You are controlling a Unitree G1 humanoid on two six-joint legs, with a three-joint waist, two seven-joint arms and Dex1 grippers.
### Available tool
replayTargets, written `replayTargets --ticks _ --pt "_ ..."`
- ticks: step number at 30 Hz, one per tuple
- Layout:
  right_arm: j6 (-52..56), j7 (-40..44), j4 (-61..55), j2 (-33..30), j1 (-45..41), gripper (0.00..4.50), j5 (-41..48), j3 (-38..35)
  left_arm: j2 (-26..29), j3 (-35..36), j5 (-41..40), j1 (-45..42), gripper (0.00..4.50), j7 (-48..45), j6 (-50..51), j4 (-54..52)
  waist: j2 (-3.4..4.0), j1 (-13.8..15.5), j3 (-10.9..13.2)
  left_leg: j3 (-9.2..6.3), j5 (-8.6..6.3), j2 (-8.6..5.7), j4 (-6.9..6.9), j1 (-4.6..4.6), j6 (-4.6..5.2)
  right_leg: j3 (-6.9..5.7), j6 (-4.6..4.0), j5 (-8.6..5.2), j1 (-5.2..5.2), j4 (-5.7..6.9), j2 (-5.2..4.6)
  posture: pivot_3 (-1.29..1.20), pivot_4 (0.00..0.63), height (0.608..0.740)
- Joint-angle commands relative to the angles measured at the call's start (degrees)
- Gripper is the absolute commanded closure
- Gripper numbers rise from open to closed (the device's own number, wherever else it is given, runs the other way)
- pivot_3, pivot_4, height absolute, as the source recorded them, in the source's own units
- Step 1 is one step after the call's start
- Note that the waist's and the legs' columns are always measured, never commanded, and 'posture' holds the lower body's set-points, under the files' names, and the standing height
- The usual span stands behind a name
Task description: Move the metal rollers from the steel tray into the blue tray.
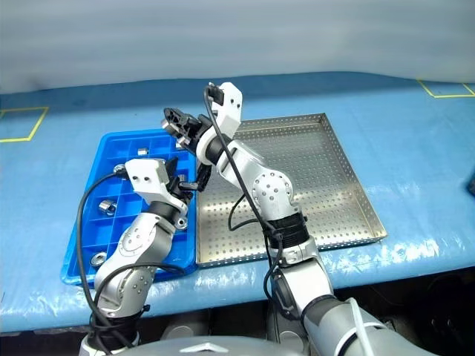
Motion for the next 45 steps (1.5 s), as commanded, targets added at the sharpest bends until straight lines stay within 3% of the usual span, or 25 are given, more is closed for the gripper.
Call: replayTargets --ticks 1,18,28,37,45 --pt "-0.6 0.2 -4.5 10.1 -3.1 3.68 1.9 0.9 0.2 -0.7 3.8 -1.8 0.0 -0.4 -0.6 -0.2 0.0 0.0 0.0 0.0 0.0 0.0 -0.01 -0.01 0.0 0.0 0.0 0.0 -0.01 0.0 0.0 0.23 0.15 0.74" --pt "-0.3 -0.4 -6.1 8.9 -1.4 3.68 2.3 3.7 -2.2 1.8 12.3 -5.8 0.0 -0.4 -6.6 0.1 0.0 0.1 0.0 -0.01 0.01 -0.03 0.0 -0.24 -0.01 0.0 0.05 0.01 -0.24 0.0 -0.04 0.22 0.15 0.74" --pt "-0.3 -0.1 -5.5 9.0 -1.5 3.68 2.2 4.0 -2.3 1.2 13.4 -5.4 3.13 -2.8 -6.9 0.1 0.0 0.1 0.0 -0.02 0.0 -0.05 0.07 -0.5 -0.01 -0.02 0.09 0.04 -0.5 0.01 -0.06 0.23 0.15 0.74" --pt "-0.3 0.3 -5.1 8.5 -1.3 3.68 1.1 4.7 -1.7 1.5 14.7 -4.7 3.15 -3.2 -6.6 0.0 0.0 0.1 0.0 -0.01 0.0 -0.06 0.14 -0.53 0.0 -0.02 0.12 0.07 -0.5 0.02 -0.07 0.24 0.15 0.74" --pt "0.0 2.3 -5.6 5.4 -2.1 3.68 -2.6 5.7 3.9 2.4 17.0 -1.5 3.15 -6.2 -4.5 0.4 0.0 0.1 0.0 -0.02 0.0 -0.06 0.14 -0.53 -0.01 -0.02 0.12 0.07 -0.51 0.03 -0.07 0.23 0.15 0.74"
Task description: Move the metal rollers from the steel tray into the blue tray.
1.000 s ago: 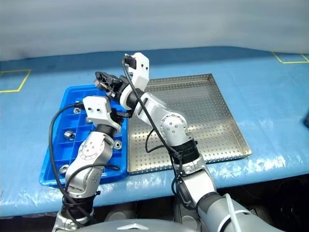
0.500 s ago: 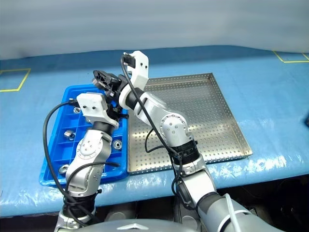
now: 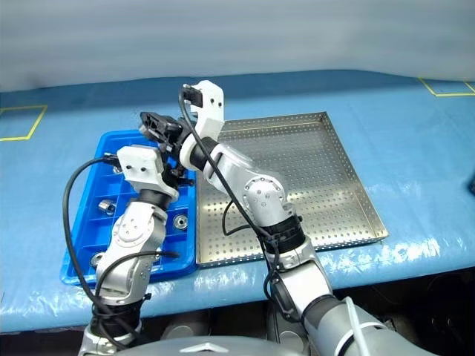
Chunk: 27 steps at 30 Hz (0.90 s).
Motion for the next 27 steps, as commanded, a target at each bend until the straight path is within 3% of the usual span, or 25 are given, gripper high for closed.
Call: replayTargets --ticks 1,9,20,27 --pt "-0.2 2.1 -2.1 5.2 -2.2 3.68 -1.5 -0.2 2.3 0.3 1.8 1.7 3.15 -2.0 1.1 -1.8 0.0 0.0 0.0 0.0 0.0 0.0 0.01 0.0 0.0 0.0 0.0 0.0 0.0 0.0 0.0 0.23 0.15 0.74" --pt "1.5 5.0 -2.9 3.6 -2.2 3.68 -4.2 -0.7 8.2 1.0 3.0 2.0 3.15 -6.8 3.1 -3.0 0.01 0.0 0.0 -0.01 0.0 0.0 0.0 0.0 0.0 -0.01 0.0 0.0 -0.01 0.0 0.0 0.24 0.15 0.74" --pt "1.3 8.5 -4.2 3.7 -2.5 3.68 -7.6 -1.4 22.6 -0.1 9.7 2.7 3.15 -16.0 10.7 -7.5 0.03 -0.1 0.0 -0.01 0.0 0.0 -0.04 -0.01 0.0 -0.01 0.0 0.0 -0.05 0.01 0.0 0.24 0.15 0.74" --pt "1.6 9.4 -4.1 4.1 -2.2 3.68 -8.2 -1.7 21.1 5.9 6.8 5.6 3.15 -16.2 14.5 -13.0 0.05 0.0 0.0 -0.01 0.0 0.0 -0.06 -0.02 0.0 -0.03 0.0 -0.01 -0.07 -0.01 -0.03 0.26 0.15 0.74"
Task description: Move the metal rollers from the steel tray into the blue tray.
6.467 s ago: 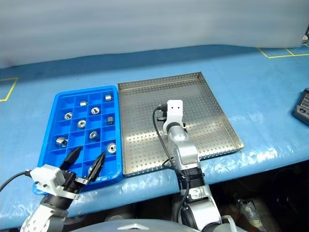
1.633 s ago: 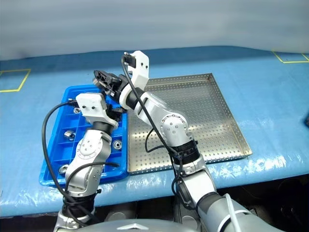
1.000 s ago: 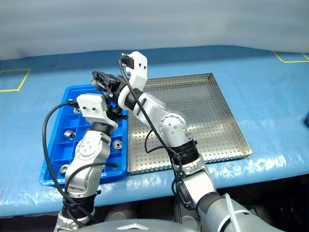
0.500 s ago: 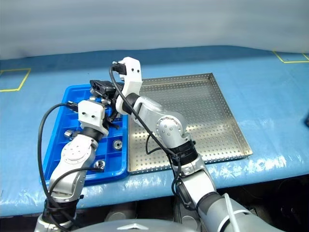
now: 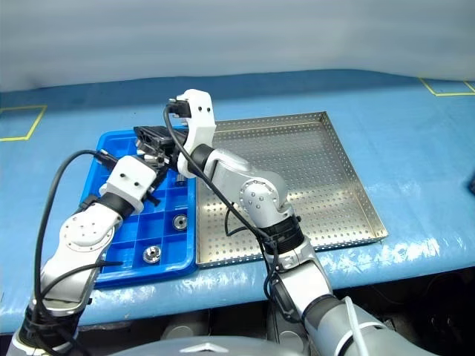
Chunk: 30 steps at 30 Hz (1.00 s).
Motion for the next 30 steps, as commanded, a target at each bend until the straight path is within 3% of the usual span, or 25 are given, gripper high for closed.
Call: replayTargets --ticks 1,3,7,12,20,30 --pt "-1.8 1.0 -3.9 4.4 -2.2 3.68 0.0 -2.3 -1.7 3.4 -2.1 2.2 3.15 -0.4 3.7 -4.4 0.0 0.1 0.0 0.0 0.0 0.0 0.0 -0.01 0.0 -0.02 0.0 0.0 0.0 0.0 -0.01 0.26 0.15 0.74" --pt "-1.6 1.2 -3.8 4.7 -2.2 3.68 -0.2 -2.5 -0.7 4.2 -1.7 3.5 3.15 -1.3 4.7 -5.5 -0.01 0.1 0.0 -0.02 0.0 0.0 0.0 -0.02 0.0 -0.03 0.0 0.0 -0.01 0.01 -0.01 0.27 0.15 0.74" --pt "-1.4 1.7 -3.6 5.0 -2.2 3.68 -0.8 -2.4 -7.4 11.4 -7.4 4.3 3.15 0.5 8.4 -8.5 -0.01 0.1 0.0 -0.03 0.01 0.01 0.05 -0.03 -0.01 -0.06 0.0 0.0 -0.02 0.03 -0.01 0.28 0.15 0.74" --pt "-1.1 2.2 -3.0 4.9 -1.8 3.68 -1.8 -2.0 -20.2 19.1 -11.9 5.4 3.15 8.1 7.5 -13.9 -0.04 0.3 0.0 -0.04 0.01 -0.02 0.1 -0.07 -0.02 -0.08 0.01 0.02 -0.01 0.01 -0.07 0.28 0.15 0.74" --pt "-1.6 6.9 2.5 4.6 1.4 3.68 -7.1 2.2 -27.0 18.9 -10.3 19.0 3.15 13.1 3.5 -18.2 -0.05 0.5 0.0 -0.04 0.01 -0.02 0.12 -0.05 -0.02 -0.08 0.0 0.01 0.02 0.03 -0.06 0.32 0.15 0.74" --pt "-3.7 15.0 10.5 5.1 3.8 3.68 -14.0 7.5 -30.6 14.4 -8.2 30.9 3.15 14.4 -7.9 -16.0 -0.07 2.0 0.0 -0.04 0.01 -0.03 0.16 -0.04 -0.02 -0.08 -0.08 -0.23 0.03 0.03 -0.04 0.39 0.15 0.74"
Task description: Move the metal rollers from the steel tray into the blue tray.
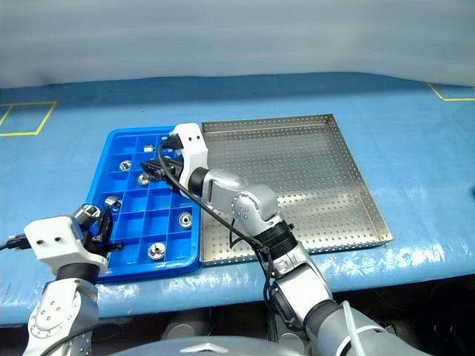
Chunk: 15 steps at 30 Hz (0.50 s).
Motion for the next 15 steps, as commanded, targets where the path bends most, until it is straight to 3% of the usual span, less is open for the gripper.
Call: replayTargets --ticks 1,15 --pt "-2.4 3.2 1.1 5.2 0.7 3.68 -2.1 1.2 0.0 -1.7 1.4 2.0 3.15 0.1 -5.6 -0.2 0.0 0.3 0.0 0.0 0.0 0.0 0.0 0.0 0.0 0.0 0.03 -0.04 0.0 0.01 0.0 0.39 0.15 0.74" --pt "-6.9 8.2 15.2 7.0 -0.9 3.68 -10.9 2.3 0.2 -4.6 0.6 1.2 3.15 -0.1 -10.2 6.2 0.01 1.4 0.0 0.0 0.0 0.0 -0.02 0.1 -0.01 0.0 0.04 -0.13 0.07 0.03 0.02 0.38 0.15 0.74"
